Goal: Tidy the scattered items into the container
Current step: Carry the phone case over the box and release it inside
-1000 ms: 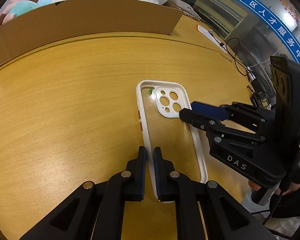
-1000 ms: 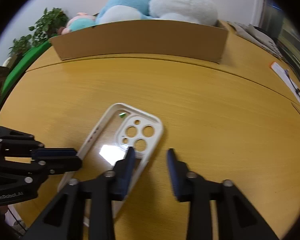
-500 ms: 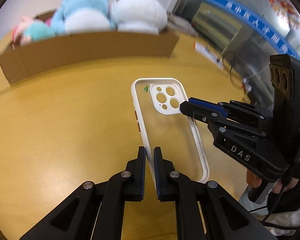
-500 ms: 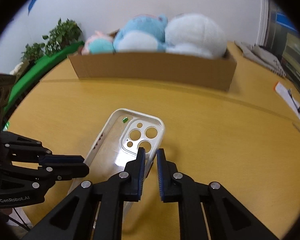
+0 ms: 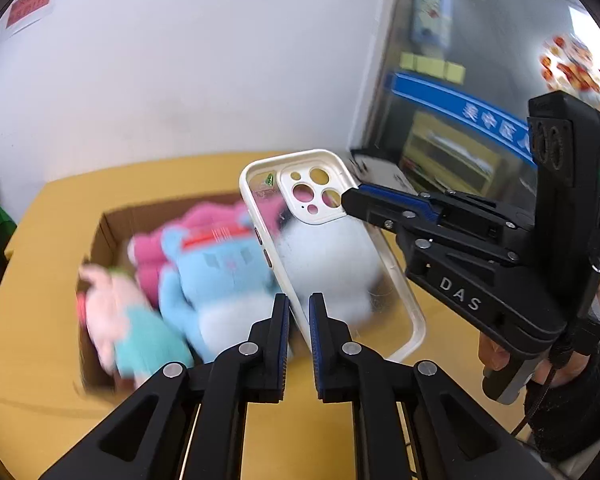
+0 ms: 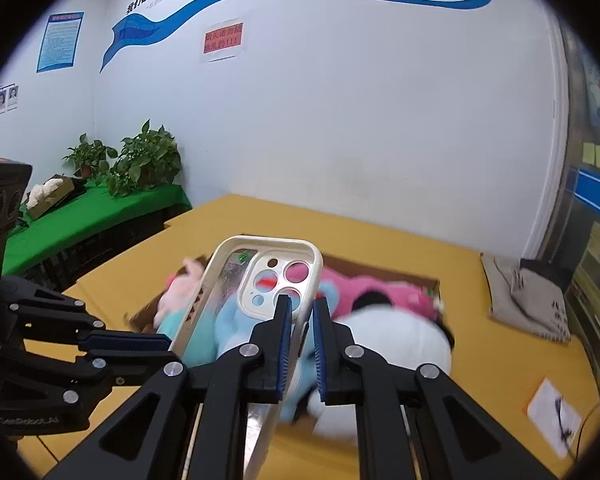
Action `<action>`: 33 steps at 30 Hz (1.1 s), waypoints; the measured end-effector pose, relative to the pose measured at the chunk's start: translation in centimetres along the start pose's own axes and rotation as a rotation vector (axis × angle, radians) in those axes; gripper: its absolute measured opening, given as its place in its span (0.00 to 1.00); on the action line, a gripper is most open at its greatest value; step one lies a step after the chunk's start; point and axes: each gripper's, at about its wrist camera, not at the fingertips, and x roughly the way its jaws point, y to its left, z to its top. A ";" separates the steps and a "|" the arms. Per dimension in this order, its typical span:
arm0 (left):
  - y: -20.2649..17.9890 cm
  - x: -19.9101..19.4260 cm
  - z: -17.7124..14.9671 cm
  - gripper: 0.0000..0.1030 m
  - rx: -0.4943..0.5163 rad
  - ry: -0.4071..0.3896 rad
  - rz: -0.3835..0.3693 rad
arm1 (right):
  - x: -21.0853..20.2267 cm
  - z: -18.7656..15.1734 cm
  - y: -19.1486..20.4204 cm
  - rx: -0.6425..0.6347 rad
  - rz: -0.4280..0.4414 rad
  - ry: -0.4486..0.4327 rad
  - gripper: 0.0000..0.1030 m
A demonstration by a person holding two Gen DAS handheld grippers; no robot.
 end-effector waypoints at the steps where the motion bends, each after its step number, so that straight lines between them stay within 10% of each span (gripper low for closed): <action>1: 0.8 0.7 1.2 0.09 -0.009 -0.001 0.002 | 1.4 1.2 -0.5 -0.009 0.000 0.005 0.09; 9: 6.4 12.4 8.2 0.09 -0.079 0.099 0.010 | 14.3 5.7 -5.3 0.012 -0.037 0.136 0.09; 17: 9.3 22.6 6.8 0.09 -0.148 0.240 0.009 | 25.9 -1.6 -8.0 -0.025 -0.113 0.442 0.08; 23: 9.7 22.2 7.0 0.24 -0.163 0.245 0.028 | 25.6 -1.6 -8.0 -0.023 -0.140 0.462 0.09; 25: 9.6 20.3 6.6 0.53 -0.172 0.216 0.098 | 24.5 -1.4 -8.0 -0.005 -0.154 0.431 0.31; 28: 8.7 15.7 6.1 0.66 -0.151 0.125 0.147 | 19.7 -0.4 -7.9 0.031 -0.176 0.315 0.80; 33: 6.4 5.8 3.2 0.94 -0.113 -0.054 0.218 | 9.0 -1.3 -6.9 0.127 -0.106 0.143 0.81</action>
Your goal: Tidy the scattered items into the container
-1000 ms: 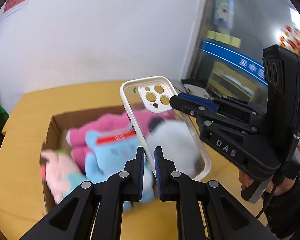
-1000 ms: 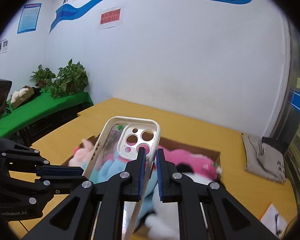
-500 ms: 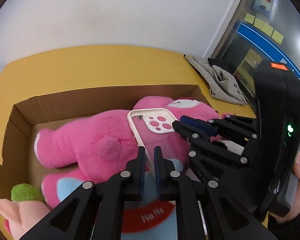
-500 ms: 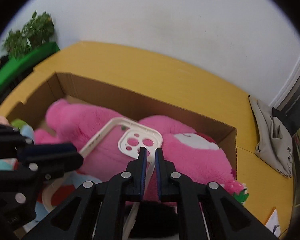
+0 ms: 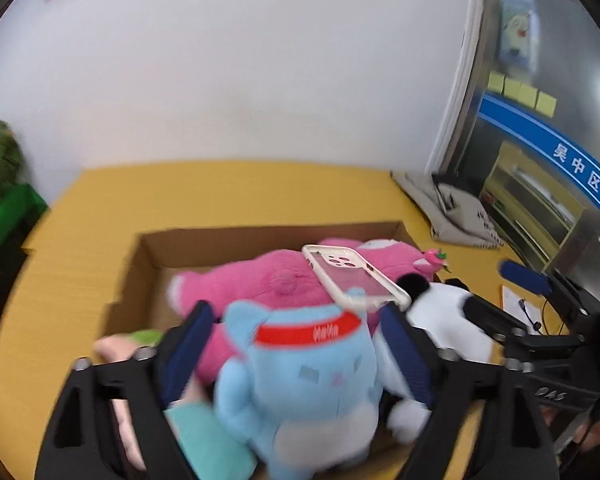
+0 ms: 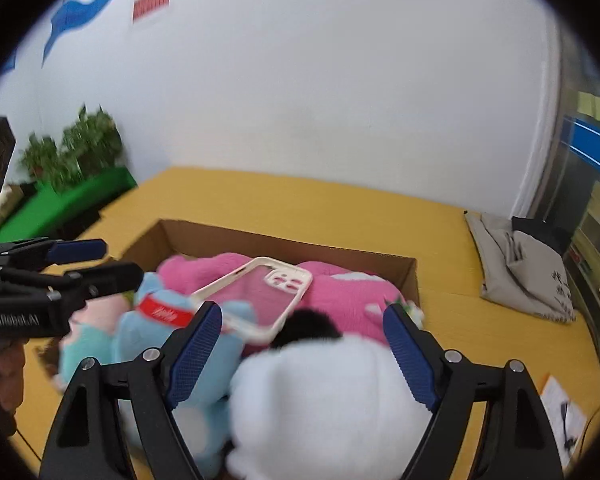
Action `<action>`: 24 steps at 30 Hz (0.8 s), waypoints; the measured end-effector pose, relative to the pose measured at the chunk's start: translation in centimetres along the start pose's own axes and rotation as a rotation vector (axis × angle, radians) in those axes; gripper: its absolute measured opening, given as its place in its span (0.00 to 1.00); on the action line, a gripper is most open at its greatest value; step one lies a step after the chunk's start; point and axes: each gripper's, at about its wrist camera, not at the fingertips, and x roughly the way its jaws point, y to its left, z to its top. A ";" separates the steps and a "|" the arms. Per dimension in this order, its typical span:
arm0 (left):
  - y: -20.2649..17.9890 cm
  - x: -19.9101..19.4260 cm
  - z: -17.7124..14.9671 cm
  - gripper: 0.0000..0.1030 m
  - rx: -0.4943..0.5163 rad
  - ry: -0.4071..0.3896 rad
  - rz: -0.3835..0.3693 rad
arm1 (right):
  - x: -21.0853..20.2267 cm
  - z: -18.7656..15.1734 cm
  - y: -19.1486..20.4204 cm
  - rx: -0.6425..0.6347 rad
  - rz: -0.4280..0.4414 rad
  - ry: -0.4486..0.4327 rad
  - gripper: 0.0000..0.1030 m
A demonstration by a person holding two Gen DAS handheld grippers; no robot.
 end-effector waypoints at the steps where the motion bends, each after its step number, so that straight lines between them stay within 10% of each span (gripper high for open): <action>1: -0.2 -1.9 -1.1 0.95 0.003 -0.036 0.023 | -1.7 -0.9 0.2 0.002 -0.004 -0.011 0.81; 8: -2.6 -9.8 -8.8 0.99 0.009 -0.190 0.153 | -9.6 -6.6 2.7 -0.025 -0.068 -0.060 0.81; 24: -5.9 -13.7 -14.0 0.99 0.037 -0.153 0.120 | -15.4 -10.8 5.7 -0.032 -0.099 -0.056 0.81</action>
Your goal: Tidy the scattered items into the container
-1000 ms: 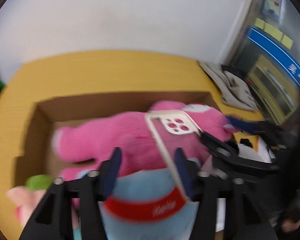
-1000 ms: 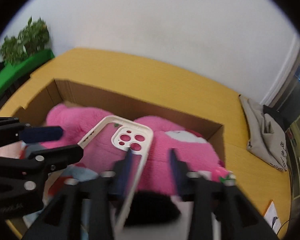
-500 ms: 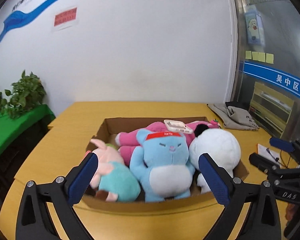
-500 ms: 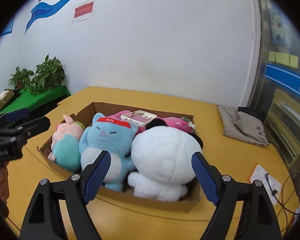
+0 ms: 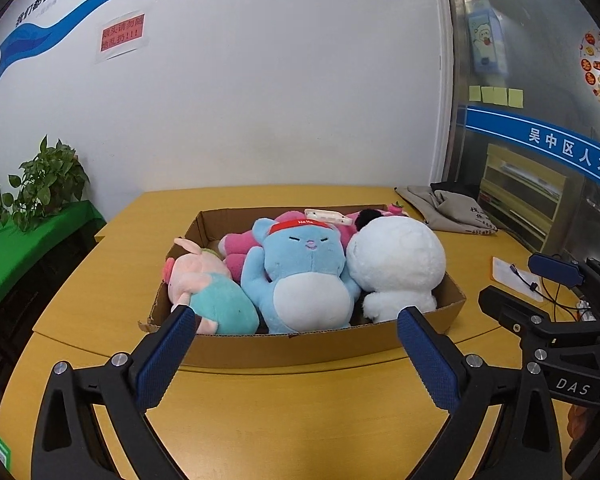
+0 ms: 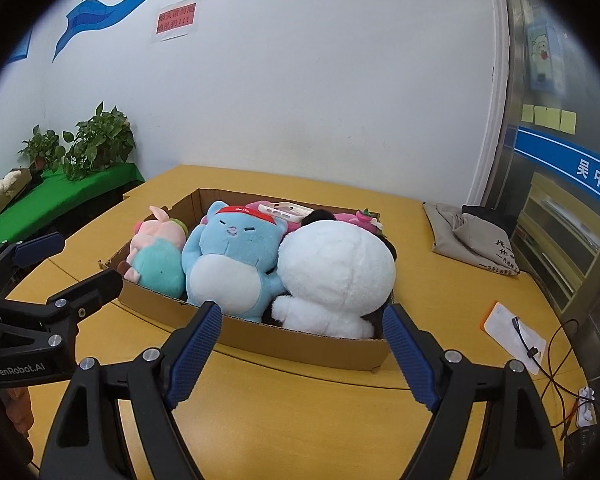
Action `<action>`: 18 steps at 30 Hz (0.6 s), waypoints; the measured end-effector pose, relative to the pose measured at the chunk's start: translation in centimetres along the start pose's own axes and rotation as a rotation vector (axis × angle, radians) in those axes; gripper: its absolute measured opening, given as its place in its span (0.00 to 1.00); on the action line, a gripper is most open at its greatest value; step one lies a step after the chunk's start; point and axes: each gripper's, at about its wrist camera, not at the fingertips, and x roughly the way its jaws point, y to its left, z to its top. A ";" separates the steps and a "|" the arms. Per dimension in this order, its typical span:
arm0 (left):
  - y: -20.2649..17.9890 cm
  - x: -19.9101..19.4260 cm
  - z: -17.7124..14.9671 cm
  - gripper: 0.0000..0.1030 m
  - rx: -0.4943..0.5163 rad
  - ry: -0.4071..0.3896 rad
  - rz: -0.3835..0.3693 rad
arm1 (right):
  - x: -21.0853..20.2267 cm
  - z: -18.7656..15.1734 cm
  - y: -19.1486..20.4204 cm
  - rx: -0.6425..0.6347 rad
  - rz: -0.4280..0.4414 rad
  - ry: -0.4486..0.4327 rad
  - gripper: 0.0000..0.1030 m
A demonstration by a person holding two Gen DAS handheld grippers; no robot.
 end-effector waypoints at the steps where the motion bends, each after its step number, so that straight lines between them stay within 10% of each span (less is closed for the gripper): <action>1: 0.0 -0.1 -0.1 0.99 -0.001 -0.001 0.003 | -0.1 -0.1 0.1 0.000 0.001 0.000 0.81; 18: 0.0 -0.7 -0.7 0.99 -0.021 0.013 -0.008 | -0.4 -1.0 0.3 0.022 -0.002 0.028 0.81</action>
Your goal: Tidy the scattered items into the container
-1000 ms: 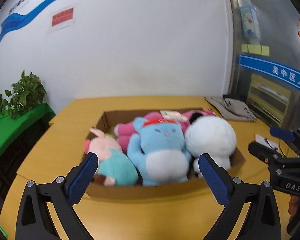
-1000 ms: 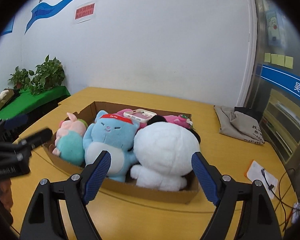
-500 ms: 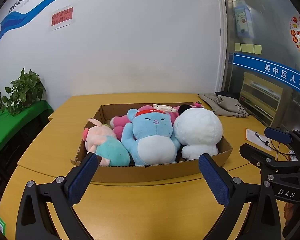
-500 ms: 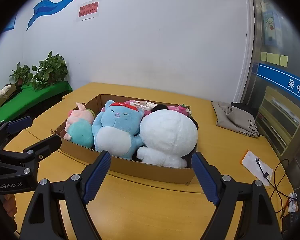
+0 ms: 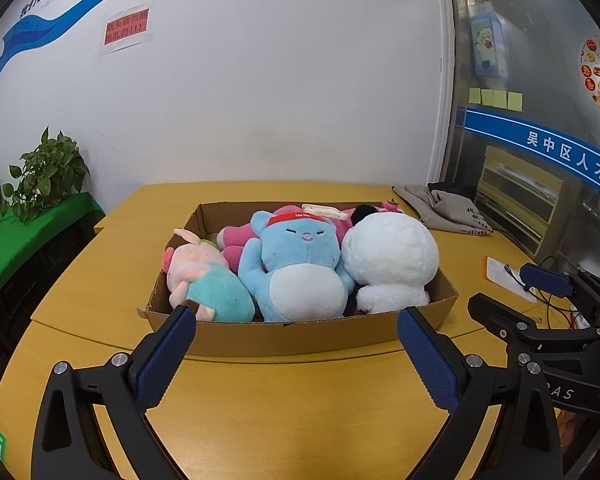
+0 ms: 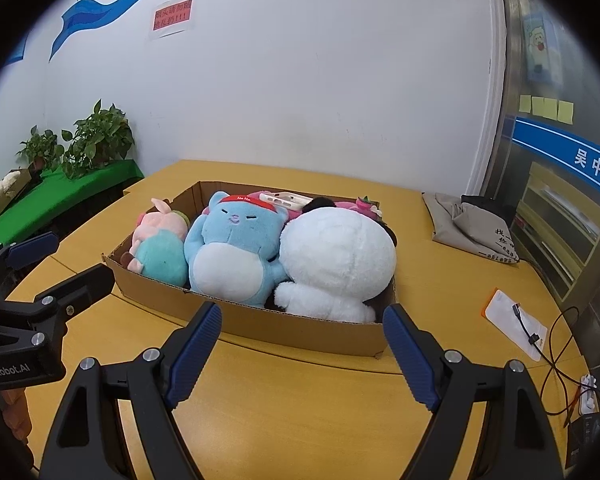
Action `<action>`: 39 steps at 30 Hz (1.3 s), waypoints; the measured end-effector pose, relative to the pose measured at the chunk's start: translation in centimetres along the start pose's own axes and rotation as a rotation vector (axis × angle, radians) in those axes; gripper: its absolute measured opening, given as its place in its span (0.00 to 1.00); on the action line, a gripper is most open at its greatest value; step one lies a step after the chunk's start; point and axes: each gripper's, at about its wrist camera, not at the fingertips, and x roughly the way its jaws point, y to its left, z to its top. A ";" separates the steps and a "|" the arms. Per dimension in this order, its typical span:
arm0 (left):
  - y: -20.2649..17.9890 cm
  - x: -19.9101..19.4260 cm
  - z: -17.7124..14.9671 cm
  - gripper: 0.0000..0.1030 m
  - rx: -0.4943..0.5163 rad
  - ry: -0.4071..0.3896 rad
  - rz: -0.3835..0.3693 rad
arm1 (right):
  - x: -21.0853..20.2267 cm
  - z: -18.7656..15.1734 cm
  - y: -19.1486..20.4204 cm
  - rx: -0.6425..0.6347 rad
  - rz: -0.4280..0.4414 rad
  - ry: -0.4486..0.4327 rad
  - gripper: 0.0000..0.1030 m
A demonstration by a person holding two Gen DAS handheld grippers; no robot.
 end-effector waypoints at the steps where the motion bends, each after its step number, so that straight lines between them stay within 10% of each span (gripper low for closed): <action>1: 0.0 0.1 0.0 0.99 0.004 0.000 0.004 | 0.0 0.0 0.0 0.000 0.000 0.002 0.81; 39: -0.8 2.5 -1.3 0.99 0.003 0.105 -0.017 | 1.9 -1.6 -1.7 0.040 0.011 0.061 0.81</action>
